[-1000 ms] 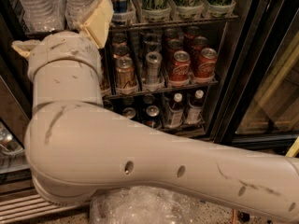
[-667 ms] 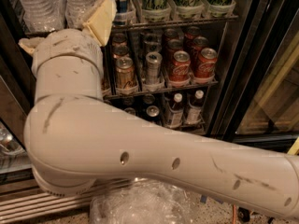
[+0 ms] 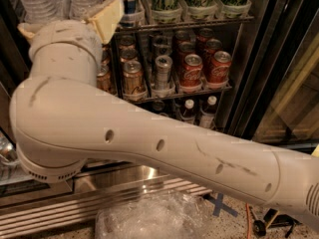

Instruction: Pick water bottle from top shelf of fridge

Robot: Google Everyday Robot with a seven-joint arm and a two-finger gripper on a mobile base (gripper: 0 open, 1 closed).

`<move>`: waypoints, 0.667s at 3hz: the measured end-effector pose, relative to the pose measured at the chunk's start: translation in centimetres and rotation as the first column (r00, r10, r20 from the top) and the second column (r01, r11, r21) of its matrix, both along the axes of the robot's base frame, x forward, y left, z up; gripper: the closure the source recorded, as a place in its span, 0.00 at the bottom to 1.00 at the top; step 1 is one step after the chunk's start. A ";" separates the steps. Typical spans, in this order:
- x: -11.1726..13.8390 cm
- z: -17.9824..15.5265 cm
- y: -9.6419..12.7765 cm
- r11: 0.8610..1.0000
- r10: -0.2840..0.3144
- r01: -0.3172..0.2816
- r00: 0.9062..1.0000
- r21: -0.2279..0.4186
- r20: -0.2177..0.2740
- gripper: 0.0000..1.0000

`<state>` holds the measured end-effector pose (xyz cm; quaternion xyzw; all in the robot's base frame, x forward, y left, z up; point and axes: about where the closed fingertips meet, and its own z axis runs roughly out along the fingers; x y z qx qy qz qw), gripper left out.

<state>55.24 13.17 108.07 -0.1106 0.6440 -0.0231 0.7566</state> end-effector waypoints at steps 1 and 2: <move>0.8 0.2 0.9 0.995 0.021 -0.021 1.000 0.094 0.000 0.00; 0.9 0.5 1.1 0.993 -0.001 -0.001 1.000 0.121 0.012 0.08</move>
Offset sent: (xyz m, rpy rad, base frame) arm 0.0080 0.0121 0.0076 0.1534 -0.0296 -0.0279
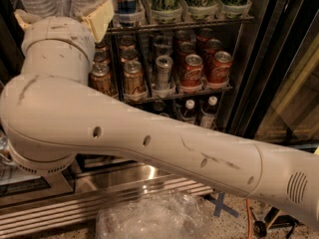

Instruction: Pick water bottle from top shelf of fridge

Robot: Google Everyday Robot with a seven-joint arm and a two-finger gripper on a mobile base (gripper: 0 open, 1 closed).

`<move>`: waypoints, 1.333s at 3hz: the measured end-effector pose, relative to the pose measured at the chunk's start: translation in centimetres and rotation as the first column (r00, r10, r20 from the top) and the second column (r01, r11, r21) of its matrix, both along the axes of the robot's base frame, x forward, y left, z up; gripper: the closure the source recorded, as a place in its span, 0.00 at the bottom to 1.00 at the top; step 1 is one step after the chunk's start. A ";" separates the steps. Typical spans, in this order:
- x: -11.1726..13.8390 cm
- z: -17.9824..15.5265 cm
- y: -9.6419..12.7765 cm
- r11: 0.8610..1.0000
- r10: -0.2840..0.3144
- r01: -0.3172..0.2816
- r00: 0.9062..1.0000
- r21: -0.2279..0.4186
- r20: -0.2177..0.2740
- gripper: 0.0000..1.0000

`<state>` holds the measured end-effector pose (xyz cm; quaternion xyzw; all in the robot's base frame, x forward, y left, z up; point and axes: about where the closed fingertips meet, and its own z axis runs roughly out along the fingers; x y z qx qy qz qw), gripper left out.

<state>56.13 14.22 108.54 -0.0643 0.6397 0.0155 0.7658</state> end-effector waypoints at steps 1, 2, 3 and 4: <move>-0.1 0.2 -0.7 0.998 -0.044 0.045 0.999 -0.033 0.014 0.26; 1.0 -0.3 -1.6 0.995 -0.077 0.078 0.997 -0.060 0.015 0.37; 1.8 -0.7 -1.8 0.995 -0.080 0.080 0.997 -0.054 0.008 0.36; 2.9 -1.1 -1.9 0.996 -0.073 0.072 0.997 -0.050 -0.002 0.36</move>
Offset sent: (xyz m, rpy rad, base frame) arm 0.0028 -0.0208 0.0012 -0.0870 -0.0261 -0.1015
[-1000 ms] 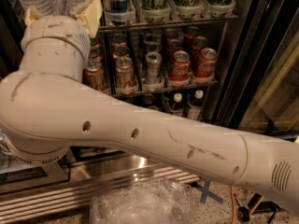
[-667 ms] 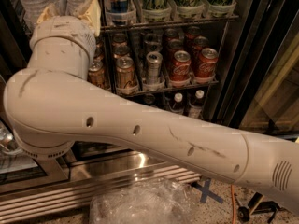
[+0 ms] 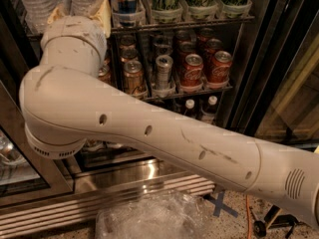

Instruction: Pick water bottle from top shelf of fridge

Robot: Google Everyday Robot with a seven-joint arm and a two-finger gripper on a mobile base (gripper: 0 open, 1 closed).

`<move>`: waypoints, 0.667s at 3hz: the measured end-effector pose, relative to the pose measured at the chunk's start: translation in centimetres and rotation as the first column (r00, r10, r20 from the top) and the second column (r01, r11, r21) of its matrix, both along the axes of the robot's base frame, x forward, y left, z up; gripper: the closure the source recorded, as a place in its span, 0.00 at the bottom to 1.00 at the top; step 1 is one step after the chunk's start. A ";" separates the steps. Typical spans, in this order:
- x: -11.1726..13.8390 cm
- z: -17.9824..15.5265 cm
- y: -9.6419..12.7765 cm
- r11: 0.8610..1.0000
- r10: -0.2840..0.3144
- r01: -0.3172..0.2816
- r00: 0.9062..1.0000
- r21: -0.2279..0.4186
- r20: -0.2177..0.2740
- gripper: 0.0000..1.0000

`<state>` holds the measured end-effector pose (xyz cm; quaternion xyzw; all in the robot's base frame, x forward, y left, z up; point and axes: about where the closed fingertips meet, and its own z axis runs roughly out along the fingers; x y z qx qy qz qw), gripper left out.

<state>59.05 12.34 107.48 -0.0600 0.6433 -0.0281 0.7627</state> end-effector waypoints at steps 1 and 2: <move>1.4 -0.4 0.3 1.000 0.019 -0.019 1.000 0.001 -0.012 0.36; 2.6 -0.4 0.4 0.999 0.037 -0.036 0.999 0.008 -0.019 0.36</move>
Offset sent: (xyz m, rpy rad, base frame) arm 0.0386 0.0079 -0.0032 0.0145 0.0251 0.0600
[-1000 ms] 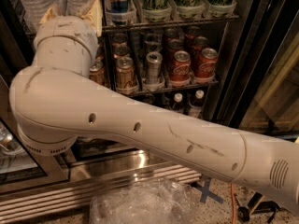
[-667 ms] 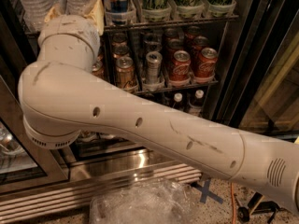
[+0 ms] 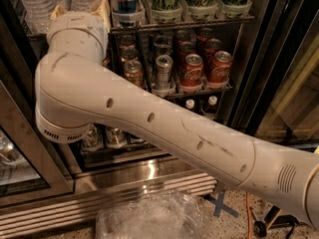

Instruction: Pick water bottle from top shelf of fridge

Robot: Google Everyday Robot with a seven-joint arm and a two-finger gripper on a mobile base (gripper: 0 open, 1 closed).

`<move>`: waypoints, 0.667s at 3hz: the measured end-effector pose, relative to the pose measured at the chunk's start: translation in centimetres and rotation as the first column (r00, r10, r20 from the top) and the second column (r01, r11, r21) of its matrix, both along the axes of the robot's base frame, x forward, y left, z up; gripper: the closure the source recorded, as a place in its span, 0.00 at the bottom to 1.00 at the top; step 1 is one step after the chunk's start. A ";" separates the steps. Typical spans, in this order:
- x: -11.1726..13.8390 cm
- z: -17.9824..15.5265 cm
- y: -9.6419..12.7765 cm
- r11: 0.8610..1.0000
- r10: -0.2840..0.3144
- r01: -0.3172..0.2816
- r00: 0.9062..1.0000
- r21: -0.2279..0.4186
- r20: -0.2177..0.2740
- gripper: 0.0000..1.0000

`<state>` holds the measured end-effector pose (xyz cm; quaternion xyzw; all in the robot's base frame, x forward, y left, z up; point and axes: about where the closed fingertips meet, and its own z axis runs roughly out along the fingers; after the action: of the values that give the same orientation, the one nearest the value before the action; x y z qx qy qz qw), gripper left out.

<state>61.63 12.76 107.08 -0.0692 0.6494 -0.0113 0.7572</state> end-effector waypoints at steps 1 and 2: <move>1.1 0.9 -0.1 1.000 0.011 -0.011 1.000 0.000 0.010 0.36; 2.1 2.0 0.1 1.000 0.024 -0.023 0.999 -0.013 0.023 0.36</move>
Offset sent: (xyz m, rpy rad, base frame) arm 0.0315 0.0039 0.0349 -0.0287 -0.0430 0.0412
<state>63.74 12.84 109.06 -0.0814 0.6395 -0.0072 0.7644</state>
